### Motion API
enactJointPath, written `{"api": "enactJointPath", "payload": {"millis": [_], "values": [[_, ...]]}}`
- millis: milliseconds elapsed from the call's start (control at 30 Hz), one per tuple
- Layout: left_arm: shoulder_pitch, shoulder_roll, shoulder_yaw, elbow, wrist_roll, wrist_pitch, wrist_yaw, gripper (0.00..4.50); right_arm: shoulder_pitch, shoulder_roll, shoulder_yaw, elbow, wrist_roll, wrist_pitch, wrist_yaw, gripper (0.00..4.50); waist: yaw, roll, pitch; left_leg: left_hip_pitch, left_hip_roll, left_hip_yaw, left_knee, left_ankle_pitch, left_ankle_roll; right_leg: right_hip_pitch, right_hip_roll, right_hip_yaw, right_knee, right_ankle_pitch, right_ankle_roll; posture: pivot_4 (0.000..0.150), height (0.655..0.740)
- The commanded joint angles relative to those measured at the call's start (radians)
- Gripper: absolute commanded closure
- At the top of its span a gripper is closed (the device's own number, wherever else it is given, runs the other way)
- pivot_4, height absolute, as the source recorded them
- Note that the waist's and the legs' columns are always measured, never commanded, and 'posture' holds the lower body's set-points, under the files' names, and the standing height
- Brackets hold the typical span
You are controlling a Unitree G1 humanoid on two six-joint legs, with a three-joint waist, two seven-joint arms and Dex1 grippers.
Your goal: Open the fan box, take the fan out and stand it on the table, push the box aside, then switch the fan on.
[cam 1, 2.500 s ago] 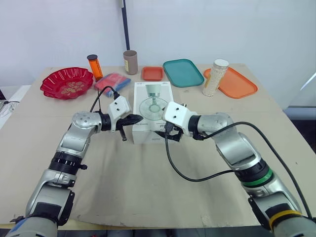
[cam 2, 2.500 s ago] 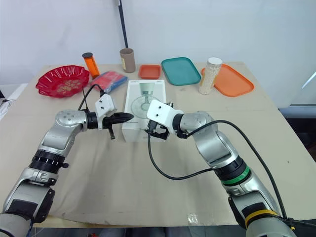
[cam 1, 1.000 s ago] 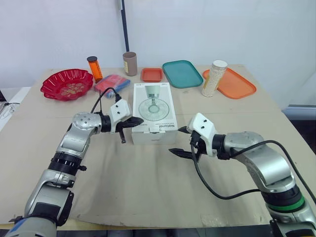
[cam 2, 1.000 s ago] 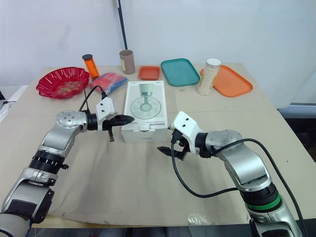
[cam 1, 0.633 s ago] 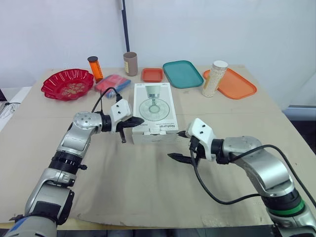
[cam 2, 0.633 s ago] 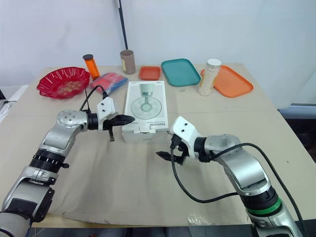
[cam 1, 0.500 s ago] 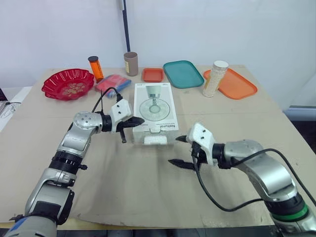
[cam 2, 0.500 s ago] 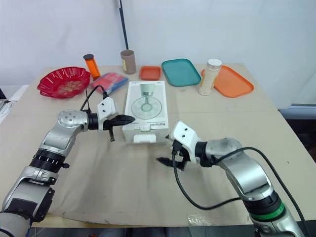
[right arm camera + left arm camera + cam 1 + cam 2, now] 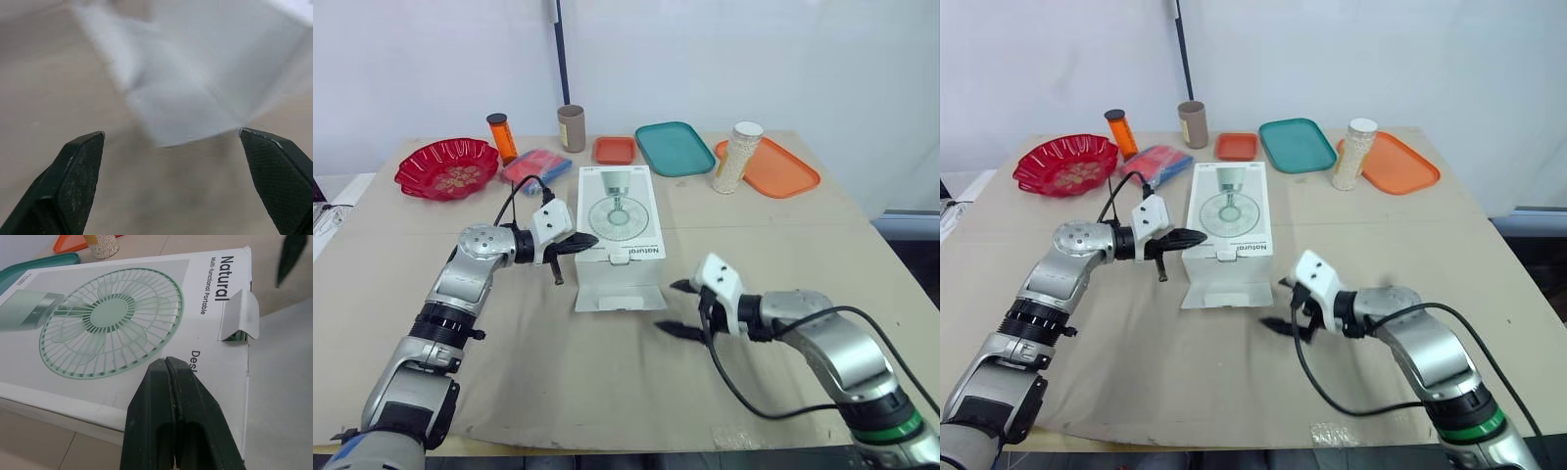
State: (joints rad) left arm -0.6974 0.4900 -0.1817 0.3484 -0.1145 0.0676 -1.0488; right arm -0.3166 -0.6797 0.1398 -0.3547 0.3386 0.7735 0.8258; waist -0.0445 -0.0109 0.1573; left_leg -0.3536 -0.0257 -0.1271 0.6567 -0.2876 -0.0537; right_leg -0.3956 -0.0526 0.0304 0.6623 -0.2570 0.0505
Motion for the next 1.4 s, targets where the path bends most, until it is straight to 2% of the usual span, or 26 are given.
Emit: {"api": "enactJointPath", "payload": {"millis": [33, 233, 400, 700, 1400], "values": [[0.048, 0.013, -0.046, 0.040, 0.053, 0.033, -0.006, 4.43, -0.019, -0.016, -0.057, -0.017, 0.047, 0.013, 0.021, 0.00, 0.000, 0.000, 0.000, 0.000, 0.000, 0.000, 0.000, 0.000, 0.000, 0.000, 0.000, 0.000, 0.000, -0.001, 0.000, 0.150, 0.7400], [0.053, 0.015, -0.045, 0.035, 0.054, 0.034, 0.002, 4.43, -0.081, 0.038, -0.127, 0.054, 0.118, 0.128, -0.041, 0.00, 0.000, 0.000, 0.000, 0.000, 0.000, 0.000, 0.000, -0.001, 0.001, 0.000, 0.000, 0.000, 0.000, -0.001, 0.000, 0.150, 0.7400], [0.058, 0.017, -0.045, 0.031, 0.054, 0.032, 0.006, 4.43, -0.142, 0.087, -0.137, 0.118, 0.120, 0.184, -0.110, 0.00, -0.001, 0.000, 0.000, 0.001, 0.000, 0.000, 0.000, -0.001, 0.001, 0.001, 0.000, 0.000, 0.000, -0.001, -0.001, 0.150, 0.7400], [0.020, 0.032, 0.012, -0.028, -0.028, 0.137, -0.032, 4.43, -0.119, 0.107, 0.008, 0.079, 0.060, 0.134, -0.118, 0.00, -0.001, 0.000, 0.000, 0.000, 0.000, 0.000, -0.001, -0.001, 0.001, 0.000, 0.000, 0.000, 0.000, -0.001, 0.000, 0.150, 0.7400], [0.005, 0.067, 0.069, -0.155, -0.093, 0.227, -0.023, 4.43, -0.111, 0.138, 0.055, 0.099, 0.030, 0.085, -0.116, 0.00, -0.003, -0.003, 0.003, -0.007, 0.000, 0.000, -0.001, 0.000, 0.000, -0.008, 0.000, 0.000, 0.000, 0.000, -0.001, 0.150, 0.7400]]}}
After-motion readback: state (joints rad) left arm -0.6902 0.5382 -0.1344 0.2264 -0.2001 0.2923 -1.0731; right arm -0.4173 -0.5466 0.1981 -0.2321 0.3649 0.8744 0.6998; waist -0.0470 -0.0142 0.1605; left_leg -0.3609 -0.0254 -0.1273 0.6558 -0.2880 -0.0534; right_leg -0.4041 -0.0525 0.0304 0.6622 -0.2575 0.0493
